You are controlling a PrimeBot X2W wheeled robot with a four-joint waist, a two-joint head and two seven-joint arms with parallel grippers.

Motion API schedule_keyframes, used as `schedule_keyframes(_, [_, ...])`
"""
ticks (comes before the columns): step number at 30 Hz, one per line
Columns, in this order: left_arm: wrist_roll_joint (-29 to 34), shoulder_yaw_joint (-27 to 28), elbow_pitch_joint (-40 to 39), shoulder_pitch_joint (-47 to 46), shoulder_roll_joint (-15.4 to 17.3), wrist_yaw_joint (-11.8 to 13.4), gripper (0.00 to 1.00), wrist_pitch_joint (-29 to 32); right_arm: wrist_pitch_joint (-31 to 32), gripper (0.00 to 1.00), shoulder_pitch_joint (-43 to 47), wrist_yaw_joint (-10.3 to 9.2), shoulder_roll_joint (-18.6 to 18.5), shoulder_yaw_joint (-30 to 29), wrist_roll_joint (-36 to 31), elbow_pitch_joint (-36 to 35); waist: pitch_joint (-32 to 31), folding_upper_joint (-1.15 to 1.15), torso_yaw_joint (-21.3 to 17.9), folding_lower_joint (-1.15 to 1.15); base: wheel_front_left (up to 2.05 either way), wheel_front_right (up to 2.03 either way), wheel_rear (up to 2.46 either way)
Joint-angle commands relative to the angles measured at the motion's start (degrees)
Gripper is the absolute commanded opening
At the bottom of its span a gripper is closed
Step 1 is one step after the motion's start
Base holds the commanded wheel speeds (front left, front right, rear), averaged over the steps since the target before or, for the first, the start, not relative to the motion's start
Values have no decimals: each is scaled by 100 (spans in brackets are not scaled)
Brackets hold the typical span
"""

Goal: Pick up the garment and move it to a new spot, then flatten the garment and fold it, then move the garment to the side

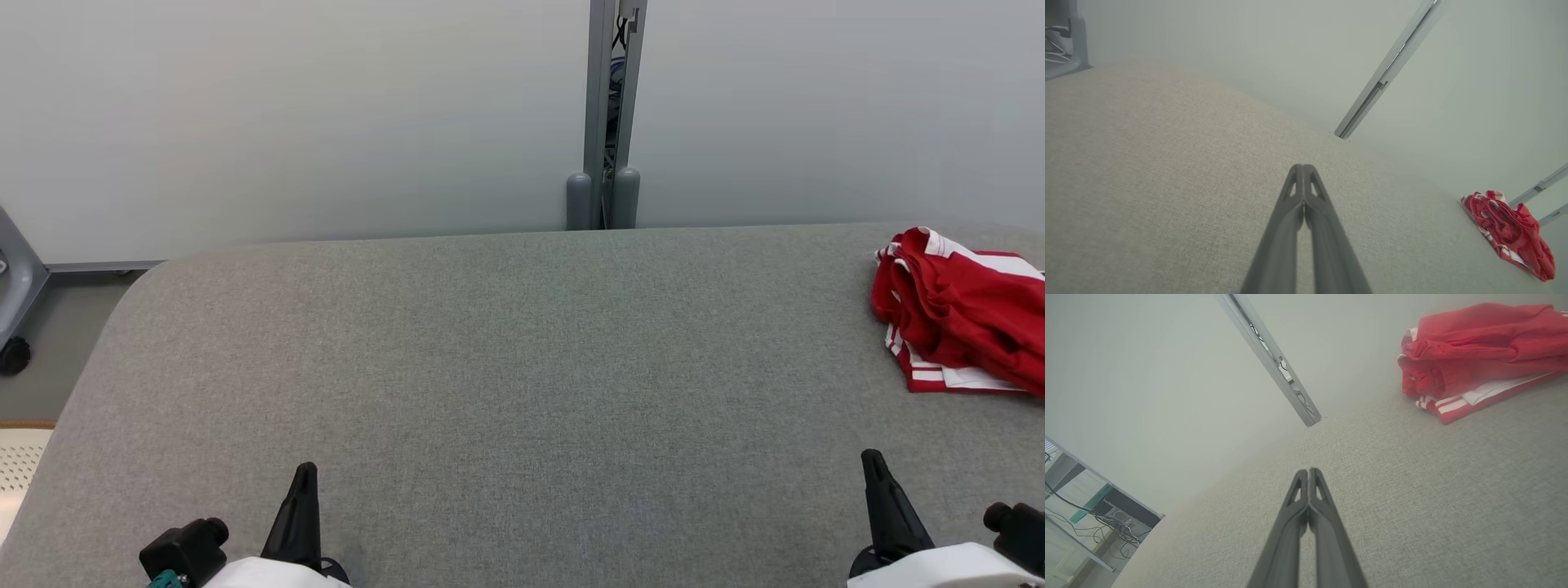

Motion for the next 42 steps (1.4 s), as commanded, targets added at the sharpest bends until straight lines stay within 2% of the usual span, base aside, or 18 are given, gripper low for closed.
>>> schedule_keyframes(1, [-214, 54, -41, -226, 20, -40, 0, 33, 60, 0, -194, 0, -62, -59, 221, -71, 5, 0, -2, 0, 0, 0, 0])
schedule_keyframes(21, [-1812, 187, 130, -659, 30, -222, 0, 361, 535, 0, -469, 0, -94, -409, 1741, 0, 82, 0, -26, 0, 0, 0, 0])
schedule_keyframes(42, [-3121, 297, 271, -1015, 37, -367, 0, 629, 929, 0, -700, 0, -109, -711, 2980, 63, 160, 0, -50, 0, 0, 0, 0])
